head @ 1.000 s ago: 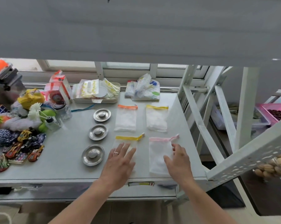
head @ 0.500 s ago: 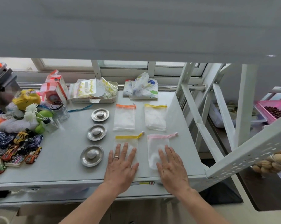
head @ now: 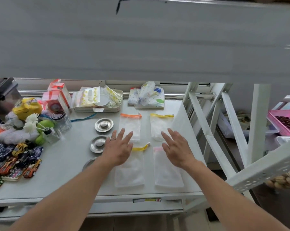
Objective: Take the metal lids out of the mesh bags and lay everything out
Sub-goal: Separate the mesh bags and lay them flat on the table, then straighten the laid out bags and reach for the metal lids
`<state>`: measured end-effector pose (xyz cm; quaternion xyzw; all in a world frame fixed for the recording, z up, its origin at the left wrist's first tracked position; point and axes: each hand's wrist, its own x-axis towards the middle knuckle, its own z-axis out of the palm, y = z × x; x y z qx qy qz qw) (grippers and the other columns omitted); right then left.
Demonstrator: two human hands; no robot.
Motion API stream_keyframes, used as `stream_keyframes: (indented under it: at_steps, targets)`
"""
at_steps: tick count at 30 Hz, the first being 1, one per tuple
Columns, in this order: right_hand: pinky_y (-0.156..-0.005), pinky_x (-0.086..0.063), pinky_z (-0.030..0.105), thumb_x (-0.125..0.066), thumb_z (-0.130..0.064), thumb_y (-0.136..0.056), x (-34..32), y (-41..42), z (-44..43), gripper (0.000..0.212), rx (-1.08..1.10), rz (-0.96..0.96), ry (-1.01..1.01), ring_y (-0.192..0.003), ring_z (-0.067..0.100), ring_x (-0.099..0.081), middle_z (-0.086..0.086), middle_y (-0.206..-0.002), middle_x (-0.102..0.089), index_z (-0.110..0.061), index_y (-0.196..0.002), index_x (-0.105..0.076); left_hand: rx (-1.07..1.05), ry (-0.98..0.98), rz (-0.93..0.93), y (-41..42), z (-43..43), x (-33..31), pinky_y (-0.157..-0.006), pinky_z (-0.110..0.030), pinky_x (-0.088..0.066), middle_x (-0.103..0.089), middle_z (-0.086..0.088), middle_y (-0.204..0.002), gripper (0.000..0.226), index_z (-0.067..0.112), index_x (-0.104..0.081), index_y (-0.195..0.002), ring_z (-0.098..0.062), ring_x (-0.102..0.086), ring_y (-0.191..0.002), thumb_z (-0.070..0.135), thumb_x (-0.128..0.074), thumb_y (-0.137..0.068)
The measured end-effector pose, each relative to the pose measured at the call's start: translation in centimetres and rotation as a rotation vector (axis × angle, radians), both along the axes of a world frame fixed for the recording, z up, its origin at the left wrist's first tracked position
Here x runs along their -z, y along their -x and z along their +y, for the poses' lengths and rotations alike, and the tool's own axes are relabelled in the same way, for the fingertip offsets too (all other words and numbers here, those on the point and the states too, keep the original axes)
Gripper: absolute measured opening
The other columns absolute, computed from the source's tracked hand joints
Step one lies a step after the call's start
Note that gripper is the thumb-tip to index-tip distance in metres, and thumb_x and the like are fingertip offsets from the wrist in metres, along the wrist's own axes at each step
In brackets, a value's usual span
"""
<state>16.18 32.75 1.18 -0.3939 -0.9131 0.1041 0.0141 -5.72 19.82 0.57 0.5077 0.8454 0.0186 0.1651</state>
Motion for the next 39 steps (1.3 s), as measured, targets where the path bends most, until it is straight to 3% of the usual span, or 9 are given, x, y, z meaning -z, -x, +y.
stream_keyframes:
  at_steps: [7,23,27,30,32,34,36,39]
  targets:
    - [-0.119,-0.015,0.048,-0.026,-0.042,-0.102,0.9,2.0,2.2,0.057,-0.118,-0.235,0.133,-0.150,0.032,-0.007,0.003,-0.167,-0.006,-0.029,-0.156,-0.015,0.046,0.109,-0.075,-0.1,1.7,0.6,-0.127,-0.049,-0.004,0.004,-0.005,-0.173,0.060,0.035,-0.009,-0.162,-0.032,0.004,-0.158,0.043,-0.022,-0.104]
    - [-0.121,-0.011,0.047,-0.028,-0.048,-0.100,1.3,1.2,2.3,0.060,-0.119,-0.215,0.152,-0.151,0.029,-0.003,0.001,-0.167,-0.003,-0.033,-0.156,-0.012,0.001,0.067,-0.107,-1.0,2.0,1.4,-0.128,-0.046,-0.004,0.004,-0.007,-0.173,0.063,0.035,-0.008,-0.162,-0.030,0.005,-0.159,0.048,-0.022,-0.102]
    - [-0.121,-0.013,0.046,-0.033,-0.034,-0.099,0.5,0.7,1.5,0.062,-0.026,-0.059,0.080,-0.151,0.027,-0.006,0.004,-0.167,-0.007,-0.027,-0.157,-0.013,-0.008,-0.118,-0.142,-0.3,1.0,-0.1,-0.128,-0.041,-0.005,-0.001,-0.010,-0.173,0.061,0.026,-0.014,-0.163,-0.028,0.001,-0.159,0.036,-0.030,-0.105]
    - [-0.121,-0.013,0.042,-0.039,-0.024,-0.098,0.1,0.3,-0.3,0.060,0.047,0.125,0.028,-0.150,0.027,-0.011,0.007,-0.165,-0.015,-0.021,-0.155,-0.022,-0.102,-0.328,-0.206,3.4,-1.4,-1.3,-0.126,-0.040,-0.014,-0.022,-0.017,-0.168,0.056,0.009,-0.039,-0.155,-0.034,-0.016,-0.156,0.028,-0.036,-0.102]
    - [-0.120,-0.014,0.041,-0.041,-0.020,-0.094,0.1,0.1,-2.4,0.058,0.099,0.261,-0.001,-0.149,0.028,-0.017,0.010,-0.162,-0.024,-0.016,-0.151,-0.033,-0.141,-0.366,-0.167,6.4,-3.7,-1.7,-0.125,-0.040,-0.017,-0.032,-0.022,-0.163,0.059,-0.001,-0.052,-0.143,-0.041,-0.026,-0.152,0.028,-0.035,-0.095]
    - [-0.118,-0.015,0.040,-0.042,-0.016,-0.088,-0.2,0.3,-5.9,0.056,0.135,0.404,-0.002,-0.145,0.029,-0.028,0.014,-0.156,-0.036,-0.011,-0.143,-0.045,-0.190,-0.320,-0.123,8.7,-6.3,-2.0,-0.126,-0.038,-0.012,-0.029,-0.019,-0.165,0.052,0.002,-0.046,-0.149,-0.035,-0.021,-0.154,0.021,-0.038,-0.102]
    - [-0.117,-0.025,0.040,-0.048,-0.011,-0.083,0.0,0.7,-10.3,0.053,0.060,0.488,-0.047,-0.138,0.031,-0.037,0.017,-0.148,-0.046,-0.007,-0.136,-0.053,-0.203,-0.311,-0.125,10.5,-8.3,-1.7,-0.126,-0.036,-0.008,-0.023,-0.012,-0.169,0.053,0.012,-0.037,-0.156,-0.027,-0.015,-0.157,0.020,-0.043,-0.104]
    - [-0.113,-0.030,0.042,-0.047,-0.015,-0.083,1.4,2.3,-17.1,0.054,-0.125,0.431,-0.063,-0.139,0.030,-0.038,0.017,-0.148,-0.047,-0.005,-0.136,-0.053,-0.156,-0.302,-0.169,11.7,-10.0,-0.6,-0.127,-0.037,-0.009,-0.023,-0.008,-0.170,0.054,0.018,-0.036,-0.156,-0.024,-0.015,-0.157,0.021,-0.046,-0.103]
